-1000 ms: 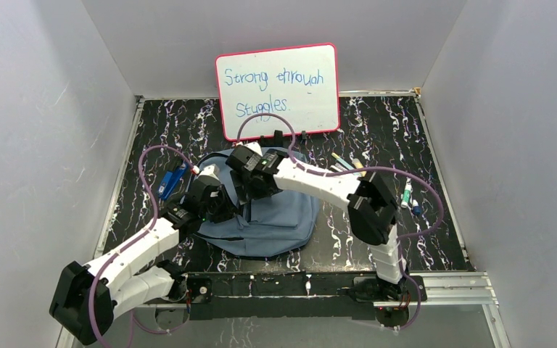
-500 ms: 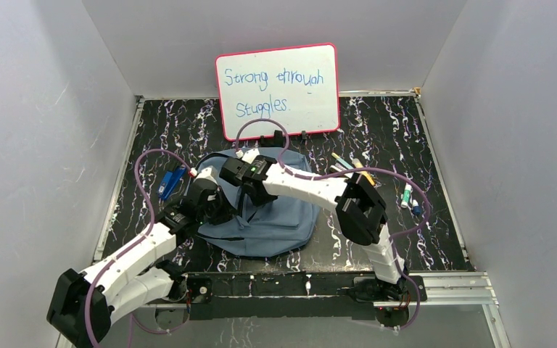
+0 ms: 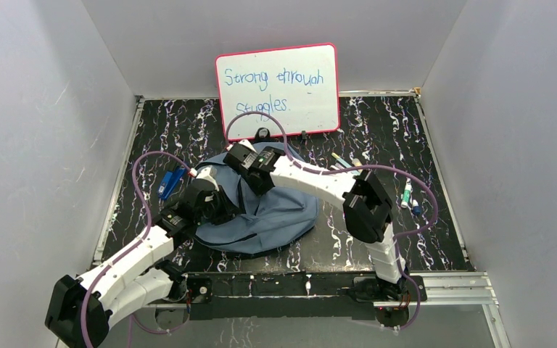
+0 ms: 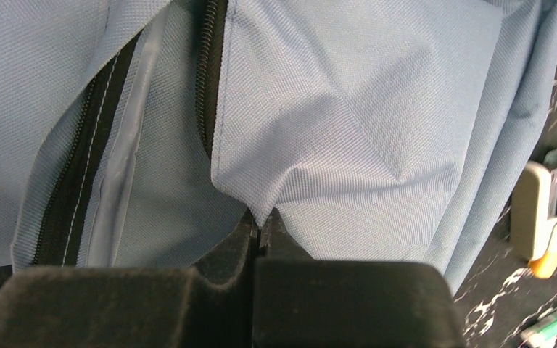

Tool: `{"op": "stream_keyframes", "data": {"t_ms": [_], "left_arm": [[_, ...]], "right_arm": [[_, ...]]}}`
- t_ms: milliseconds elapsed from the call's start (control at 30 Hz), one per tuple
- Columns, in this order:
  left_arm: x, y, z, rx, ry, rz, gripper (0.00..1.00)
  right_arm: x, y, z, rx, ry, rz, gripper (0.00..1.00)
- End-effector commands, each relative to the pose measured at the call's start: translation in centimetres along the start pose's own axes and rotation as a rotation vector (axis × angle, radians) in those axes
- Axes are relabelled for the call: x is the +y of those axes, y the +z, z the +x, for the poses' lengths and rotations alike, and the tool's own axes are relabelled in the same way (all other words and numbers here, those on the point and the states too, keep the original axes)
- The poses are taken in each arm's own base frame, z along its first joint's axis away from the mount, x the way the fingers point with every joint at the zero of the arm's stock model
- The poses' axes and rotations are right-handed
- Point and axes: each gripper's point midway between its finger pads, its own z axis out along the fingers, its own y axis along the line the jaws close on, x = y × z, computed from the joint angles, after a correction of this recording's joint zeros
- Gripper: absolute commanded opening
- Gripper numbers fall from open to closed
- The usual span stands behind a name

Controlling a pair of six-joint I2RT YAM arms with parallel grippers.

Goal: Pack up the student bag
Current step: Adjust the student bag at the center of the board.

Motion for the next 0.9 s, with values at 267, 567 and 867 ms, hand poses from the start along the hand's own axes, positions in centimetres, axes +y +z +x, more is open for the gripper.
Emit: {"op": "stream_keyframes", "data": {"t_ms": [267,567,867], "left_arm": [[-1.2,0.1,3.3,0.099,-0.018,0.058,0.0],[1.2,-0.8,2.7,0.011,-0.074,-0.028,0.02],[1.1,-0.7,2.5,0.019,-0.061,-0.04,0.06]], "right_arm": [[-2.2,-5.3,-8.9,-0.344,-0.131,-0.088,0.0],[-2.3,-9.3,-8.3,-0.387,-0.066,-0.181,0.18],[-3.5,-9.2,-5.3,-0.328,-0.011,-0.149,0.35]]}}
